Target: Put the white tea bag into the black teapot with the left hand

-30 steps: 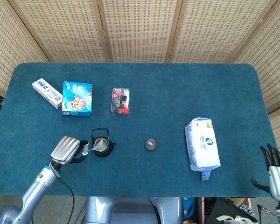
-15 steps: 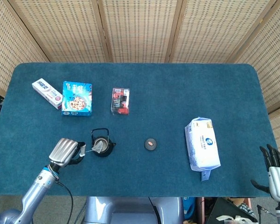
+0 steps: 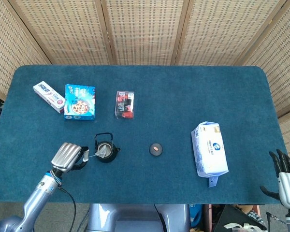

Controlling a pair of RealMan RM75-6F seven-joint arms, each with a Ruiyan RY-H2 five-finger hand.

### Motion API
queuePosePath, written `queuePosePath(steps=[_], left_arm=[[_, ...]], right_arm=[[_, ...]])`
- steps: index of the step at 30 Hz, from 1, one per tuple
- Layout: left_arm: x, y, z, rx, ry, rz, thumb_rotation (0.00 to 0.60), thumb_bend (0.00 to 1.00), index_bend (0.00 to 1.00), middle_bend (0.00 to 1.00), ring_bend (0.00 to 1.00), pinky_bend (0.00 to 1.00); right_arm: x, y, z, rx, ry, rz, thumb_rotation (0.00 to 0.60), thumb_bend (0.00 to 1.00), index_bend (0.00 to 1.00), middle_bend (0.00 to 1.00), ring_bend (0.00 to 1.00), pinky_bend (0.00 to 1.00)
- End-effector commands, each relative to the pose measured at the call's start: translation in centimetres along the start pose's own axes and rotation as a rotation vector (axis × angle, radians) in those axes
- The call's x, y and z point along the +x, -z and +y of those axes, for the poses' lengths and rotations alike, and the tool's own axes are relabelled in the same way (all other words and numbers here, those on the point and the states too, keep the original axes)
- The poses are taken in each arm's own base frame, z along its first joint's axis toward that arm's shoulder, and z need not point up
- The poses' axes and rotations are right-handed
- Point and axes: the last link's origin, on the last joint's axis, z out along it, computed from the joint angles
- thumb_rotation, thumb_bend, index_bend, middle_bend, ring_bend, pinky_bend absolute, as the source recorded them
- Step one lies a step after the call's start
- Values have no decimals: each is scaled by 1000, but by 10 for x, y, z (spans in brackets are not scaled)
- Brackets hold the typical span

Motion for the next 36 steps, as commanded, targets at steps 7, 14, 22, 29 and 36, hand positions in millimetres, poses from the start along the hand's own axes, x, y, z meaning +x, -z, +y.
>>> queuePosePath(steps=[7,14,22,29,36], left_arm=[[3,0,1,-2,-1,17,600,313,367,864,775,725],[7,2,1,-9,-10,35,600,285,310,862,774,725],[27,-4,3,-48,-130,4,600,388,114,862,774,725],[36,-6,10,-83,-191,-95,600,903,66,862,774,725],[39,-10,23,-125,-232,-189,600,1000,65,864,775,725]], right_arm=[[0,-1,0,-1,3,0,600,161,0,2,0,26],[1,-2,0,0,4,3,600,160,0,3,0,26],[1,-2,0,7,4,5,600,160,0,3,0,26],[2,-2,0,10,3,7,600,161,0,4,0,26],[2,-1,0,11,2,8,600,161,0,6,0,26]])
